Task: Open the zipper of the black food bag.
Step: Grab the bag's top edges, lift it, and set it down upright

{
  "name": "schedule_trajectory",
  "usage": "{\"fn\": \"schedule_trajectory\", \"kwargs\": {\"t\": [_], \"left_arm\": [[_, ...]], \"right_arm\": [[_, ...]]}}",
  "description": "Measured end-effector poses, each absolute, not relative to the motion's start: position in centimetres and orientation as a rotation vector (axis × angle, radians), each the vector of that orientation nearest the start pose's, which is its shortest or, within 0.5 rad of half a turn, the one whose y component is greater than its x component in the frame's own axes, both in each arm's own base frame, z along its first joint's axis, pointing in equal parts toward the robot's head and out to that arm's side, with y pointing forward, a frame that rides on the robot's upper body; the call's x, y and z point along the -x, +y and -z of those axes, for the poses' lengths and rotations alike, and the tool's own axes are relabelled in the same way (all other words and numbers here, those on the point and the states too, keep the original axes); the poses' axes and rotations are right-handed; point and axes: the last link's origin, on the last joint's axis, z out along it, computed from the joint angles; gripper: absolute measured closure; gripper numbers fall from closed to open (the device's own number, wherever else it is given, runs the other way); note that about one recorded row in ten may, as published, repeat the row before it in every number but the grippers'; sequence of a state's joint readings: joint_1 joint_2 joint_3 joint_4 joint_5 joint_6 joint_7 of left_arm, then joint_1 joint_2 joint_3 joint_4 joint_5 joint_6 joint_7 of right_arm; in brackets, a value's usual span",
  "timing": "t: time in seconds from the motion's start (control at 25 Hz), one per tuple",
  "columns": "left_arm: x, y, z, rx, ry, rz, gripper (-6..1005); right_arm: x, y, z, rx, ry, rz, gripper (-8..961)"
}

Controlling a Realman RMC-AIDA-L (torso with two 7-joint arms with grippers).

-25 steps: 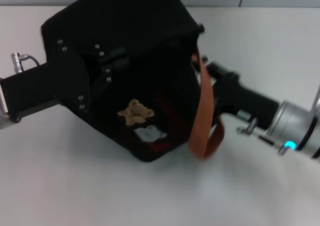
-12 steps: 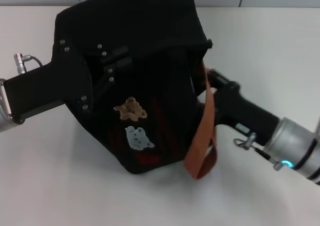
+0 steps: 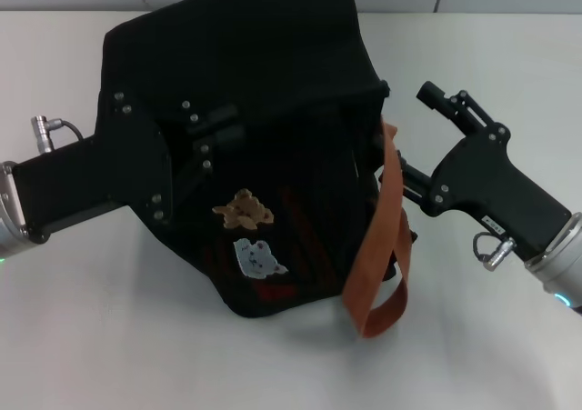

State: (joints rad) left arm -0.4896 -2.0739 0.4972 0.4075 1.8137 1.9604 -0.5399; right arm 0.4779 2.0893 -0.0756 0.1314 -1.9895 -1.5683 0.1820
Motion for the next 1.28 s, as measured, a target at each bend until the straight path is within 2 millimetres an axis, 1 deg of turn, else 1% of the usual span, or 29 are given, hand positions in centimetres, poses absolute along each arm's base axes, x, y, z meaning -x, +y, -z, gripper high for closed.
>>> {"fn": "schedule_trajectory", "kwargs": {"t": [0.24, 0.44, 0.6, 0.84, 1.28], "left_arm": [[24.0, 27.6, -0.8, 2.415, 0.319, 1.229, 928], [23.9, 27.6, -0.5, 2.423, 0.315, 1.235, 928], [23.8, 27.4, -0.2, 2.430, 0.312, 1.242, 928], [23.8, 27.3, 0.1, 2.445, 0.306, 1.249, 927], [23.9, 27.3, 0.2, 2.445, 0.295, 1.243, 927]], "right_arm": [[-24.7, 26.5, 7.8, 2.055, -0.232, -0.868, 102], [-23.8, 25.9, 8.5, 1.972, -0.411, -0.765, 102], [-23.4, 25.9, 8.6, 1.925, -0.463, -0.729, 102], [-23.1, 26.6, 8.1, 1.876, -0.470, -0.717, 102], [-23.2, 26.8, 7.8, 1.860, -0.474, -0.704, 101]]}}
